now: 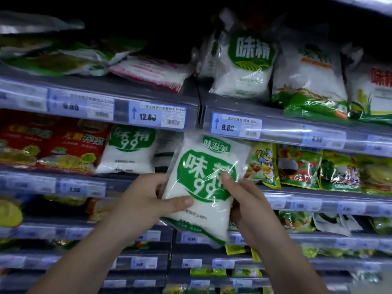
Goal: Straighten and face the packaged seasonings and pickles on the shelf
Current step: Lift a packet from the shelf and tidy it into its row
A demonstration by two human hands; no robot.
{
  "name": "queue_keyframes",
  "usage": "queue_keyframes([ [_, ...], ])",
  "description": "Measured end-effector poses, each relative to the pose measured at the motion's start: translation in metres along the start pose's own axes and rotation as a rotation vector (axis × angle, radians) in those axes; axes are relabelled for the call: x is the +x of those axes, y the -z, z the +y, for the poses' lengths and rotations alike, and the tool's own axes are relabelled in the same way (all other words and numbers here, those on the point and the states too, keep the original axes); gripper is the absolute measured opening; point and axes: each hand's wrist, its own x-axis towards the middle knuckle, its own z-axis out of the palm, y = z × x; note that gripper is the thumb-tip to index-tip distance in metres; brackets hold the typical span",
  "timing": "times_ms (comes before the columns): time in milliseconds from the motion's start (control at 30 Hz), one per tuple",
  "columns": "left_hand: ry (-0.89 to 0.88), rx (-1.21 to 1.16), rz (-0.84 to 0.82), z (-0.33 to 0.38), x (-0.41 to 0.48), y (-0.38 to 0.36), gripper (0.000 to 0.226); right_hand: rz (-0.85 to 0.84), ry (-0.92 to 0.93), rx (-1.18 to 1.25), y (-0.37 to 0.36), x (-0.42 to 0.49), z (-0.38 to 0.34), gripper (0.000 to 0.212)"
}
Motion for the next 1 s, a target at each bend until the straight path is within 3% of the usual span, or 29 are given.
queue_keyframes([
  [133, 0.039, -0.227, -0.107, -0.018, -0.012, 0.008, 0.033, -0.006, -0.047, 0.124, 0.002, -0.006, 0.008, 0.060],
  [233, 0.085, -0.267, -0.159, -0.027, -0.015, 0.011, 0.039, -0.046, -0.068, 0.143, -0.003, -0.008, 0.011, 0.076],
  [367, 0.138, -0.098, -0.169, -0.022, -0.016, 0.010, 0.036, -0.054, -0.040, 0.128, -0.005, -0.007, 0.013, 0.028],
  [400, 0.119, -0.069, -0.129, -0.018, -0.016, 0.009, 0.031, -0.066, -0.030, 0.111, -0.005, -0.008, 0.014, 0.025],
  [633, -0.106, -0.133, 0.237, -0.005, -0.006, -0.002, 0.021, -0.086, -0.030, 0.087, -0.014, -0.011, 0.013, 0.032],
  [767, -0.054, -0.256, 0.171, -0.007, -0.004, 0.000, 0.035, -0.050, -0.099, 0.193, -0.010, -0.011, 0.009, 0.045],
  [900, -0.032, -0.362, 0.124, -0.005, -0.005, -0.001, 0.018, -0.057, -0.116, 0.213, -0.006, -0.013, 0.006, 0.046],
  [1000, -0.031, -0.336, 0.103, -0.001, -0.007, -0.006, 0.019, -0.056, -0.040, 0.213, -0.009, -0.015, 0.002, 0.040],
])
